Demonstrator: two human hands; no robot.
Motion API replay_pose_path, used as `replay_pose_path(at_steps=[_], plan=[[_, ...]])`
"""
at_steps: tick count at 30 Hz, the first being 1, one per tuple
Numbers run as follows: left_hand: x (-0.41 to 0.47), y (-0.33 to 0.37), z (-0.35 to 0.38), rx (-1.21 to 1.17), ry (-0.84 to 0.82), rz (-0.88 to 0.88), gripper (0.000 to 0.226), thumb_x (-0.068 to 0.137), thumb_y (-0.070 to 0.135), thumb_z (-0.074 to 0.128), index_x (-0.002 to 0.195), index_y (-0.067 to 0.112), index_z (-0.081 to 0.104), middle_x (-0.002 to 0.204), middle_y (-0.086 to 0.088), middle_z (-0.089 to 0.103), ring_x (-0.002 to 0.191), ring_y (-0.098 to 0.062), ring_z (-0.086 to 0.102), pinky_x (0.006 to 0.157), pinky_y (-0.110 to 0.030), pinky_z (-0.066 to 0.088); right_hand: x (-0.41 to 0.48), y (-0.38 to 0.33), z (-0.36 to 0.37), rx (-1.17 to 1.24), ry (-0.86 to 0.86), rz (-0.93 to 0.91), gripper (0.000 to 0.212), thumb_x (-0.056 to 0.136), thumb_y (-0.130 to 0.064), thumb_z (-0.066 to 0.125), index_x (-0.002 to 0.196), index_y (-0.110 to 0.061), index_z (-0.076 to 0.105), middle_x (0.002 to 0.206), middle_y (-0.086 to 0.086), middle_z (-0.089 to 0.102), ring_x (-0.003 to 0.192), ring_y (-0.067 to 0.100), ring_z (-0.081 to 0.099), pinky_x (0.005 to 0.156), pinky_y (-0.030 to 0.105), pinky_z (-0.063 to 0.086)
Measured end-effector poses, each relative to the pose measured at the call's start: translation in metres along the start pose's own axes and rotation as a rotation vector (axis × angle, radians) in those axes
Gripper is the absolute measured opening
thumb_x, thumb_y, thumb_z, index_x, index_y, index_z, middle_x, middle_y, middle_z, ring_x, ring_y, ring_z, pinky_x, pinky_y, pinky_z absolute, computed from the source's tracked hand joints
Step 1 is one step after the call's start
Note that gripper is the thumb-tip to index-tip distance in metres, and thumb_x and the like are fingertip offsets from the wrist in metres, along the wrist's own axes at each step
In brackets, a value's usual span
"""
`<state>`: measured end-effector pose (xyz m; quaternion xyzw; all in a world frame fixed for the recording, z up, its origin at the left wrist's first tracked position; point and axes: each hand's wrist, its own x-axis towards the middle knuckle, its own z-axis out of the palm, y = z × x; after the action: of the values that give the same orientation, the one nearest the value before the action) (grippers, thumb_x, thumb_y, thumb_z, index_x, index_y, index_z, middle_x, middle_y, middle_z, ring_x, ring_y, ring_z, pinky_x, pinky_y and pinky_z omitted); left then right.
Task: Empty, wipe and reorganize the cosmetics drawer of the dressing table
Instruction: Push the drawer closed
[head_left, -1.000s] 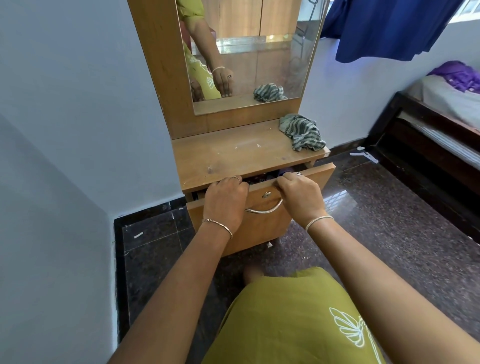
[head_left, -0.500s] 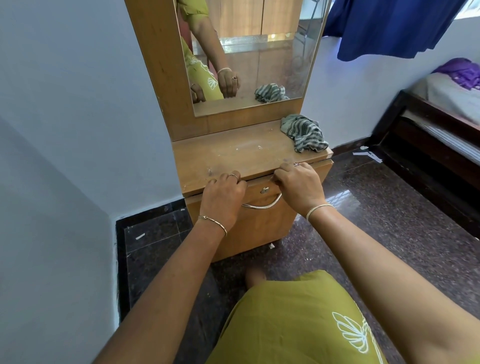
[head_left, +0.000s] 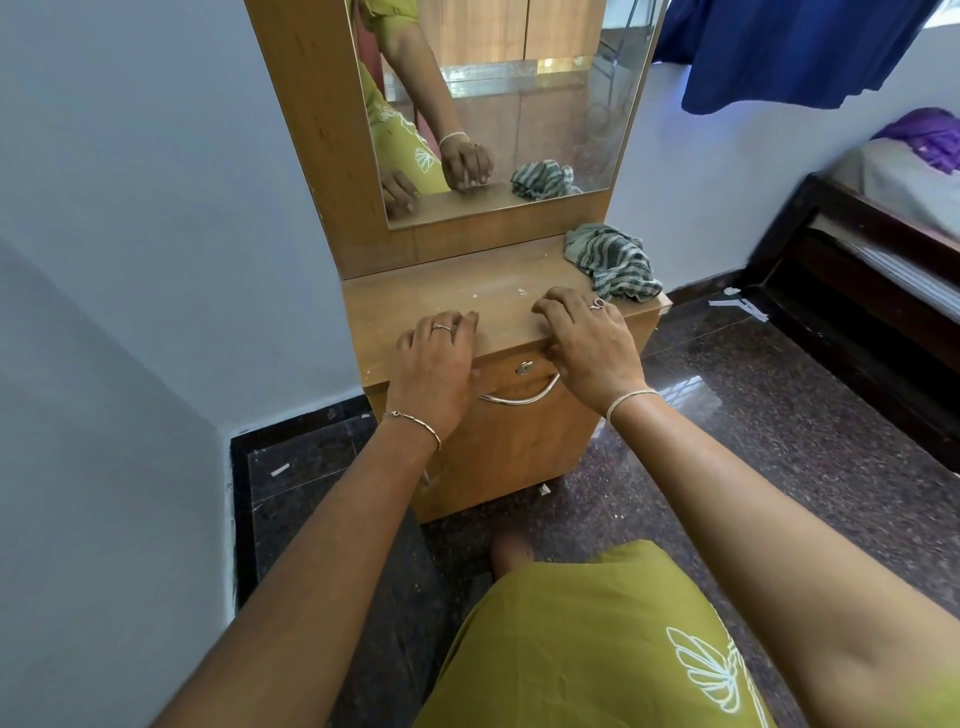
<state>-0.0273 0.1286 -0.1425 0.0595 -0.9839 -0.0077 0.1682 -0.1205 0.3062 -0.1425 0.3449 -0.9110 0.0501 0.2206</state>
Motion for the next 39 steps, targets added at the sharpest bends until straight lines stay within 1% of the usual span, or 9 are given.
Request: replay_pose_path(at_steps=[2,4,6,8,11,18,24,32,39], plan=[[0.002,-0.004,0.005,-0.001,-0.069,-0.027,0.068,0.085,0.034,0.065,0.141,0.014,0.032,0.142,-0.010,0.039,0.131,-0.028,0.035,0.105,-0.043,0.034,0.001,0.002,0.003,0.022,-0.032,-0.019,0.051,0.076,-0.014,0.069,0.125,-0.012,0.055,0.130,0.008,0.055,0.112,0.029,0.056,0.090,0.042,0.043],[0.004,-0.005,0.008,0.022,-0.110,-0.033,0.071,0.087,0.036,0.061,0.145,0.015,0.025,0.150,-0.011,0.029,0.139,-0.030,0.025,0.113,-0.045,0.024,0.001,0.005,0.008,0.041,-0.066,-0.023,0.048,0.082,-0.016,0.064,0.129,-0.012,0.053,0.133,0.007,0.054,0.120,0.027,0.052,0.095,0.041,0.039],[0.004,-0.005,0.011,0.036,-0.132,-0.043,0.076,0.087,0.033,0.062,0.147,0.016,0.018,0.154,-0.010,0.022,0.142,-0.031,0.018,0.116,-0.045,0.017,0.001,0.006,0.012,0.041,-0.071,-0.014,0.047,0.083,-0.012,0.062,0.130,-0.013,0.053,0.133,0.005,0.054,0.121,0.026,0.051,0.097,0.039,0.038],[0.003,-0.004,0.013,0.047,-0.134,-0.049,0.081,0.085,0.030,0.065,0.148,0.018,0.014,0.156,-0.010,0.019,0.144,-0.031,0.015,0.116,-0.045,0.015,0.000,0.006,0.015,0.035,-0.060,-0.012,0.048,0.082,-0.010,0.063,0.128,-0.014,0.054,0.131,0.005,0.056,0.119,0.026,0.053,0.095,0.039,0.040],[0.002,-0.003,0.015,0.046,-0.114,-0.058,0.085,0.083,0.027,0.067,0.149,0.019,0.014,0.155,-0.009,0.020,0.144,-0.030,0.016,0.116,-0.045,0.015,0.000,0.006,0.016,0.024,-0.048,-0.025,0.046,0.080,-0.010,0.066,0.125,-0.013,0.056,0.126,0.006,0.059,0.115,0.027,0.054,0.092,0.041,0.043],[0.002,-0.001,0.018,0.053,-0.066,-0.086,0.081,0.082,0.024,0.070,0.146,0.020,0.021,0.152,-0.010,0.027,0.142,-0.030,0.022,0.115,-0.045,0.018,-0.001,0.006,0.024,-0.015,-0.017,-0.027,0.042,0.079,-0.012,0.069,0.120,-0.011,0.059,0.120,0.007,0.062,0.108,0.031,0.058,0.087,0.044,0.046],[0.002,0.000,0.021,0.066,-0.042,-0.089,0.080,0.081,0.024,0.070,0.146,0.020,0.024,0.151,-0.009,0.031,0.140,-0.030,0.026,0.114,-0.045,0.020,-0.002,0.006,0.026,-0.020,-0.031,-0.027,0.041,0.083,-0.010,0.064,0.123,-0.012,0.057,0.124,0.008,0.060,0.110,0.033,0.057,0.090,0.046,0.043],[0.002,0.000,0.022,0.054,-0.035,-0.101,0.079,0.079,0.022,0.072,0.145,0.020,0.028,0.150,-0.009,0.034,0.140,-0.030,0.027,0.113,-0.046,0.022,-0.003,0.008,0.028,-0.007,-0.003,-0.038,0.045,0.079,-0.008,0.069,0.122,-0.012,0.058,0.123,0.007,0.061,0.110,0.033,0.058,0.090,0.046,0.044],[0.002,0.000,0.023,0.046,-0.020,-0.100,0.079,0.079,0.021,0.072,0.145,0.021,0.028,0.150,-0.009,0.033,0.140,-0.029,0.027,0.114,-0.045,0.021,-0.003,0.011,0.033,-0.007,0.025,-0.046,0.046,0.080,-0.012,0.070,0.124,-0.012,0.057,0.127,0.005,0.060,0.109,0.031,0.059,0.091,0.046,0.043]])
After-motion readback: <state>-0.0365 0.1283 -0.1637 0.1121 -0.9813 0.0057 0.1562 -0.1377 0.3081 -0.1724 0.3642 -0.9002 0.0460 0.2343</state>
